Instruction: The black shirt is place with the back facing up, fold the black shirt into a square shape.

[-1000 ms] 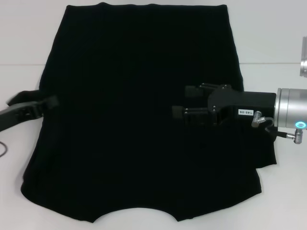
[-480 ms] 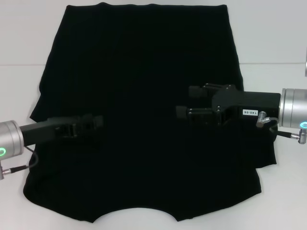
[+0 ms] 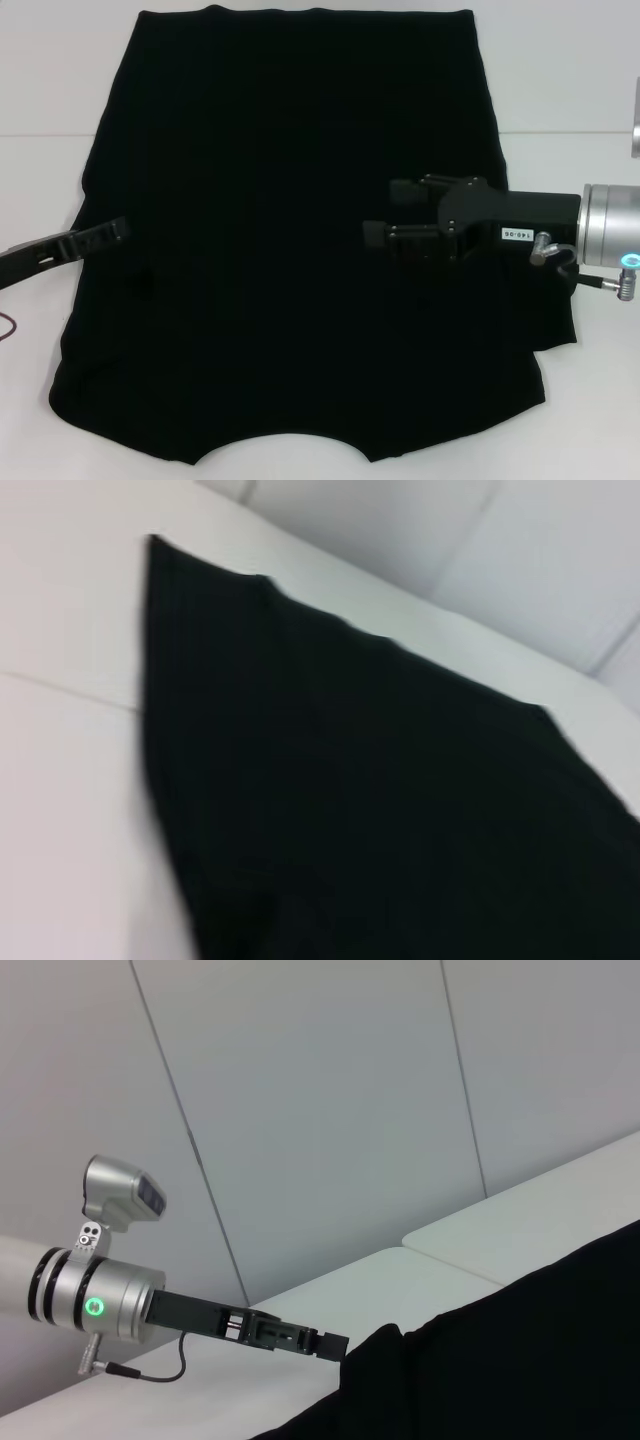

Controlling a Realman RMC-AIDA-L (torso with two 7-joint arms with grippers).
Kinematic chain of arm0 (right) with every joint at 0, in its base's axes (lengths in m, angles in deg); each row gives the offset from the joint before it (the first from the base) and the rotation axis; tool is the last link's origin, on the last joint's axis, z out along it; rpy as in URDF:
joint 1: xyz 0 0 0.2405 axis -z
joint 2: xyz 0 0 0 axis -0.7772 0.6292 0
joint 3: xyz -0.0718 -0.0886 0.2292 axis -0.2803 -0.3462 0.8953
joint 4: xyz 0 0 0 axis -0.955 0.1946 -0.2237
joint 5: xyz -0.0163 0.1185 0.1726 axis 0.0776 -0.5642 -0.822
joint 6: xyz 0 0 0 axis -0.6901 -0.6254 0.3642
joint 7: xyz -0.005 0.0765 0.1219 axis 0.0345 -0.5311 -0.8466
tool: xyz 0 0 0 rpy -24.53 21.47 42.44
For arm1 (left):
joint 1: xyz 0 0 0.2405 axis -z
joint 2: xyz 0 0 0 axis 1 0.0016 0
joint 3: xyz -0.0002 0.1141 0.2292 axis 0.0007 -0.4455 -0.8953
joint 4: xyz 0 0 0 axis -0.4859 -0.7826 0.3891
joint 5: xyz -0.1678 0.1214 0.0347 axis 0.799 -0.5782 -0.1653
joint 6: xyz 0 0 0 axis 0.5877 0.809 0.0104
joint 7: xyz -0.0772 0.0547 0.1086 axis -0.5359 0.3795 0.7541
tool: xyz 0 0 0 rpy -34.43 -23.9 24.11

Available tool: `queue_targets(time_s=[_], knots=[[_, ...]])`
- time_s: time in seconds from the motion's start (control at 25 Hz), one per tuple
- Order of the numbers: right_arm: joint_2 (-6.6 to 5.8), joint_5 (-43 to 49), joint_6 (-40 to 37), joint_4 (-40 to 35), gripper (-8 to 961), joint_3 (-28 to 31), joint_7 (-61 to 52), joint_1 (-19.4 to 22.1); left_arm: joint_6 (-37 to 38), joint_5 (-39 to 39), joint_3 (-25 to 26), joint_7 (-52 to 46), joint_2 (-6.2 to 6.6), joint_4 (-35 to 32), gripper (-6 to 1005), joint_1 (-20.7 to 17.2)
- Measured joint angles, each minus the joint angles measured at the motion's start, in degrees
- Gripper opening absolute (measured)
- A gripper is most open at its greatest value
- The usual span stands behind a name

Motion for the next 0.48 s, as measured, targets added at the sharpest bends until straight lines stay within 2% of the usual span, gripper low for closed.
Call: queue_targets(time_s=[0.2,0.48], knots=[[0.14,0.0,0.3,0.0,905,0.0,-0.1,-0.1,-3.5,0.2,0.0,-0.7,-0.09,0.0,917,-0.2],[0.13,0.0,0.3,-0.1,908,0.0,-0.1,-0.4,-7.5,-0.1,-0.6,-0.7,0.24,2.4,957,0.8]])
